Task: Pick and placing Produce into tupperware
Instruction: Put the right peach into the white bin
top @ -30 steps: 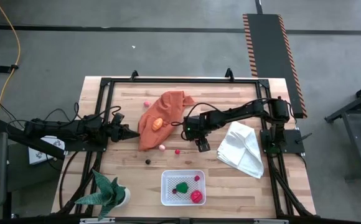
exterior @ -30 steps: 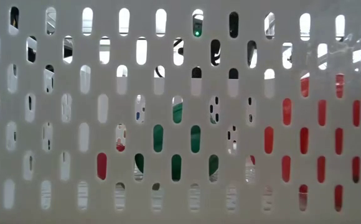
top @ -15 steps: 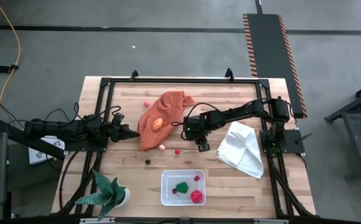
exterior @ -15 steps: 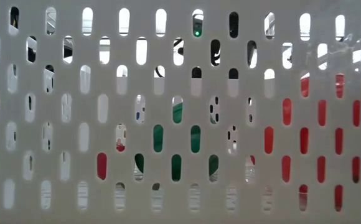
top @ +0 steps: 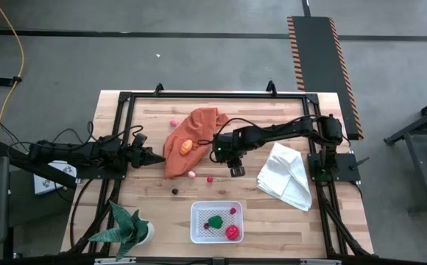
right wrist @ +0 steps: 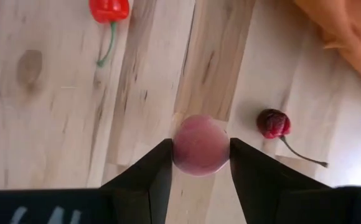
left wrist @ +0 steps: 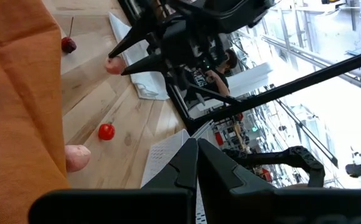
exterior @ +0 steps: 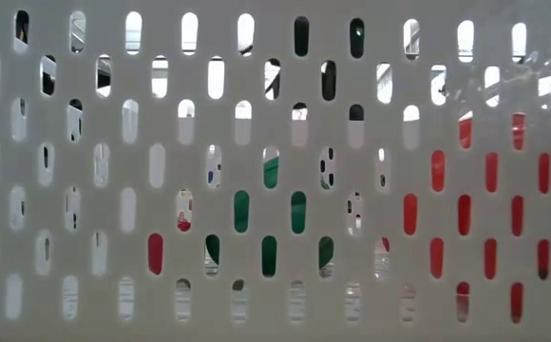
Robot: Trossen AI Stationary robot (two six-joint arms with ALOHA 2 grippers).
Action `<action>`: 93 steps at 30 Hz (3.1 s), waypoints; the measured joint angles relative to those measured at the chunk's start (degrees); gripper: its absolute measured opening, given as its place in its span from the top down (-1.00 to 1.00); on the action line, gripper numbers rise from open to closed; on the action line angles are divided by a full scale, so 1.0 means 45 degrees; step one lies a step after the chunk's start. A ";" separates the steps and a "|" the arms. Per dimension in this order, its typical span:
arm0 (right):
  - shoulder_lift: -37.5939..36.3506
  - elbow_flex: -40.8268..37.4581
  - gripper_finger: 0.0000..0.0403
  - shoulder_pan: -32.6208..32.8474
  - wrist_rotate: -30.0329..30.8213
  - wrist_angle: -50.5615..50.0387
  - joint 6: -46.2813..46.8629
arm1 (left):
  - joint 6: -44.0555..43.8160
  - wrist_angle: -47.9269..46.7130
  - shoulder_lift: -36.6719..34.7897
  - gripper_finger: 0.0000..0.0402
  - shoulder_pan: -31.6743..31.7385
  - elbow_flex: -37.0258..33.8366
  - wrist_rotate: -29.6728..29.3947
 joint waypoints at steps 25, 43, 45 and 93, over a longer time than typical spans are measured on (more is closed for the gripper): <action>-0.0005 0.3808 0.31 0.0447 -0.0003 -0.4041 0.1703 | 0.0000 0.0000 0.0000 1.00 0.0000 -0.0003 0.0003; -0.0005 0.8053 0.31 0.0707 -0.0092 -0.7783 0.2837 | -0.0002 0.0001 -0.0004 1.00 0.0000 -0.0001 0.0001; -0.0005 0.8468 0.31 0.0791 -0.0250 -0.8072 0.3347 | 0.0000 0.0001 0.0000 1.00 0.0000 -0.0003 0.0003; 0.1551 0.9208 0.31 0.4372 -0.0783 -0.5408 2.0687 | 0.0000 0.0000 -0.0005 1.00 0.0000 -0.0003 -0.0002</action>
